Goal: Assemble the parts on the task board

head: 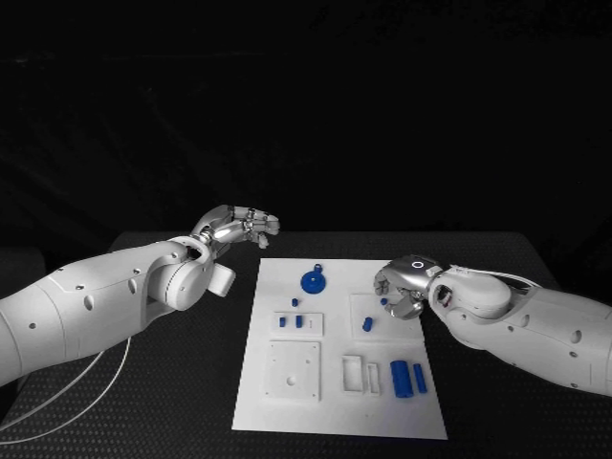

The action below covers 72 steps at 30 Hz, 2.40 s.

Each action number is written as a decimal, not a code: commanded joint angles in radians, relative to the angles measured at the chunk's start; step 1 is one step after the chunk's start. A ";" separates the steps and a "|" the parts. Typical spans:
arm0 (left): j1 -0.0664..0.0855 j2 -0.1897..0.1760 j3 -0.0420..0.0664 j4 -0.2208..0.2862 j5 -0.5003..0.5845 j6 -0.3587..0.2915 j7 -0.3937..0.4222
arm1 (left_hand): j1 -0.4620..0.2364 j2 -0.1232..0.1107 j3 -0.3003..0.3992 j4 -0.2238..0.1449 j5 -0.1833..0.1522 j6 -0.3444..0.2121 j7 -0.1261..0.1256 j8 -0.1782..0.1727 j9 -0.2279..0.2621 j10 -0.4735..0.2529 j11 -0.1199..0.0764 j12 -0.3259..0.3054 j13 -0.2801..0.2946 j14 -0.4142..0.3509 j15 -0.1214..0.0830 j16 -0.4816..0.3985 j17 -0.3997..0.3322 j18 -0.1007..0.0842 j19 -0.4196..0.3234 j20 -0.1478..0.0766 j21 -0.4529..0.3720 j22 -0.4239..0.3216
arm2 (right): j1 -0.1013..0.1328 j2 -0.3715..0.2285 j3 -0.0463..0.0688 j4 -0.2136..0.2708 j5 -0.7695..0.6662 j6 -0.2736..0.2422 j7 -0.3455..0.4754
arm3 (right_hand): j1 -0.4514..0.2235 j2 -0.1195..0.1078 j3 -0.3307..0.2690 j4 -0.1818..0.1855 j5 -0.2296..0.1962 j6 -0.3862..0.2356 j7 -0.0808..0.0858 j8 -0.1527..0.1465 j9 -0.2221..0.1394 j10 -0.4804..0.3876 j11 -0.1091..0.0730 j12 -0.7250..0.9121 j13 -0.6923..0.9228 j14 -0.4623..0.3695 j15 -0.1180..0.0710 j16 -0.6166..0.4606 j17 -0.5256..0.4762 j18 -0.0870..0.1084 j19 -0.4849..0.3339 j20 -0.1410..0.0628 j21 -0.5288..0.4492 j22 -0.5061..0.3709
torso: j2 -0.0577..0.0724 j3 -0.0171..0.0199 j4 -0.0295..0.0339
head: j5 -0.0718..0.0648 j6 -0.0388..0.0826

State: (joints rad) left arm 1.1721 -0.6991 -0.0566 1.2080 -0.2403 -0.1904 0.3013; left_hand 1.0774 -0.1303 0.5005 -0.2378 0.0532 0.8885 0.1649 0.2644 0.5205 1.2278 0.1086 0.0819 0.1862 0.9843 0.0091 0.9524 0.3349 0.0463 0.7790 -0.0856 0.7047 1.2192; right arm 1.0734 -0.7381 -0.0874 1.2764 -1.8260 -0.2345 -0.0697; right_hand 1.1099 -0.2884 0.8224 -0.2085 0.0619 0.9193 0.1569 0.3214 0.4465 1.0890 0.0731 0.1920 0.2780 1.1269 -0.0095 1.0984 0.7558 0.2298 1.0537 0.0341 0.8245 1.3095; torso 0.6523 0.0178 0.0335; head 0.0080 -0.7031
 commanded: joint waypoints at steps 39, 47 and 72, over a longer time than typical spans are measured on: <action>0.000 -0.001 -0.001 -0.007 0.016 0.010 0.009 | 0.001 0.014 -0.004 -0.006 0.003 -0.007 -0.001 0.006 -0.001 -0.008 0.001 -0.005 -0.002 0.011 0.002 -0.008 0.001 -0.010 0.005 -0.002 -0.008 0.001 | -0.039 0.029 -0.011 -0.039 -0.035 -0.002 -0.009 | 0.003 0.040 0.049 0.017 -0.011 0.061 -0.025 0.029 0.006 0.129 0.001 -0.013 -0.017 0.008 -0.027 0.033 -0.022 0.032 0.032 -0.011 0.003 0.018 | 0.008 -0.0096 0.0118 | 0.008 -0.016; 0.000 -0.002 -0.001 -0.008 0.016 0.012 0.008 | 0.001 0.014 -0.004 -0.007 0.003 -0.007 -0.001 0.007 -0.001 -0.009 0.001 -0.005 -0.002 0.012 0.002 -0.008 0.002 -0.010 0.005 -0.002 -0.008 0.001 | -0.041 0.031 -0.011 -0.033 -0.032 0.005 -0.007 | 0.006 0.044 0.050 0.014 -0.010 0.063 -0.026 0.029 0.006 0.132 0.000 -0.014 -0.018 0.008 -0.028 0.034 -0.023 0.032 0.032 -0.013 0.003 0.018 | 0.008 -0.0091 0.0120 | 0.008 -0.017; 0.000 -0.001 -0.001 -0.011 0.016 0.010 0.005 | 0.003 0.016 -0.004 -0.010 0.003 -0.006 -0.001 0.008 -0.001 -0.008 0.001 -0.004 -0.001 0.015 0.001 -0.009 0.004 -0.009 0.007 -0.003 -0.009 0.002 | -0.048 0.039 -0.020 -0.030 -0.133 0.000 -0.051 | 0.062 0.096 0.084 -0.048 -0.006 0.136 -0.055 0.054 0.016 0.203 -0.023 -0.013 -0.013 0.031 -0.049 0.077 -0.012 0.032 0.066 -0.030 0.029 0.021 | 0.008 -0.0086 0.0118 | 0.005 -0.023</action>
State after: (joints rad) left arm 1.1714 -0.7016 -0.0582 1.1966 -0.2309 -0.1896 0.2995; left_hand 1.0817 -0.1262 0.4978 -0.2404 0.0532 0.8892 0.1656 0.2681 0.5202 1.2256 0.1083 0.0820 0.1859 0.9915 0.0092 0.9487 0.3379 0.0225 0.7792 -0.0854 0.7007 1.2203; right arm 1.0431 -0.7046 -0.0953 1.2440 -1.9256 -0.2880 -0.1265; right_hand 1.1604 -0.1936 0.9010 -0.2570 0.0542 1.0498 0.1018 0.3727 0.4613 1.2858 0.0481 0.1767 0.2640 1.1562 -0.0535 1.1716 0.7431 0.2134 1.1079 0.0085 0.8516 1.3100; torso 0.6607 0.0095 0.0450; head 0.0138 -0.7256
